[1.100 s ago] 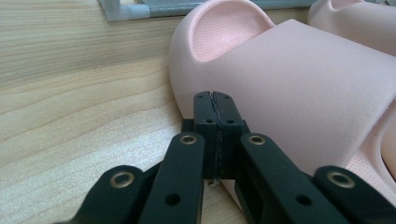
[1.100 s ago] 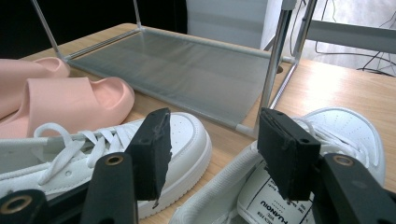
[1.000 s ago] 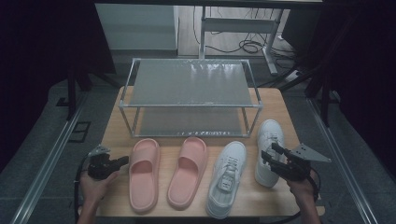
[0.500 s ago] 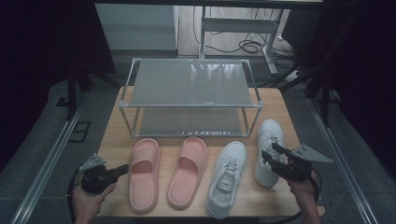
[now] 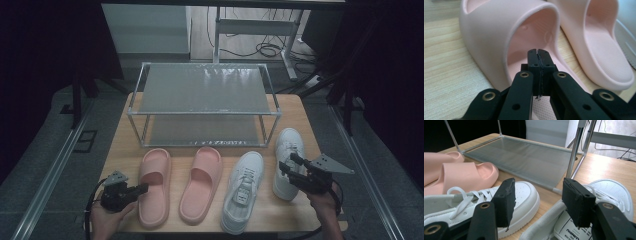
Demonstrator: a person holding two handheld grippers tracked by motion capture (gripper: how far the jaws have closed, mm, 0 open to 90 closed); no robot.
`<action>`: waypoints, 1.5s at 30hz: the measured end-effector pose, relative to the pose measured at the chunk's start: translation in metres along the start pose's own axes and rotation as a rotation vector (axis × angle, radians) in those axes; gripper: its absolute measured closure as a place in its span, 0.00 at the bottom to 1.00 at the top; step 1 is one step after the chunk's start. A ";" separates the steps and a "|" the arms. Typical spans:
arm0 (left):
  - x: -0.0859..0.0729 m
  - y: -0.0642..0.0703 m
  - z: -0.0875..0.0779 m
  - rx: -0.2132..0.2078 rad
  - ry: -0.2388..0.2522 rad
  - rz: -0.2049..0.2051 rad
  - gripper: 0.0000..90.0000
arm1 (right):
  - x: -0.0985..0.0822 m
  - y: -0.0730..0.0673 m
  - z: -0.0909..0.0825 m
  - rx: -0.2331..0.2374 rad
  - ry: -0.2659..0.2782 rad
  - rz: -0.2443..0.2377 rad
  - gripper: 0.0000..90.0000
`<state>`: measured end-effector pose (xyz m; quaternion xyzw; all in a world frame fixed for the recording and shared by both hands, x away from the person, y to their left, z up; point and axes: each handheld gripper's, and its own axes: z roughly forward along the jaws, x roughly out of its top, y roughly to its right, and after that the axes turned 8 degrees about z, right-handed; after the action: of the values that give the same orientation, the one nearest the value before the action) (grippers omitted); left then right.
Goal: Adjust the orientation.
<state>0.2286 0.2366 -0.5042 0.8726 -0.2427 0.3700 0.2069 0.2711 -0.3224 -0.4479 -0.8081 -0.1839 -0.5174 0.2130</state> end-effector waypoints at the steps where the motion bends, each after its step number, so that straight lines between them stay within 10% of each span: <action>1: -0.001 -0.001 0.001 0.003 -0.003 -0.003 1.00 | 0.000 0.000 0.000 0.000 0.000 0.000 0.50; 45: -0.011 -0.022 0.000 0.055 -0.002 -0.055 1.00 | 0.000 0.003 -0.002 -0.007 -0.001 0.006 0.49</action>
<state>0.2347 0.2577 -0.5162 0.8846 -0.2084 0.3700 0.1927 0.2708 -0.3259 -0.4475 -0.8098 -0.1797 -0.5170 0.2114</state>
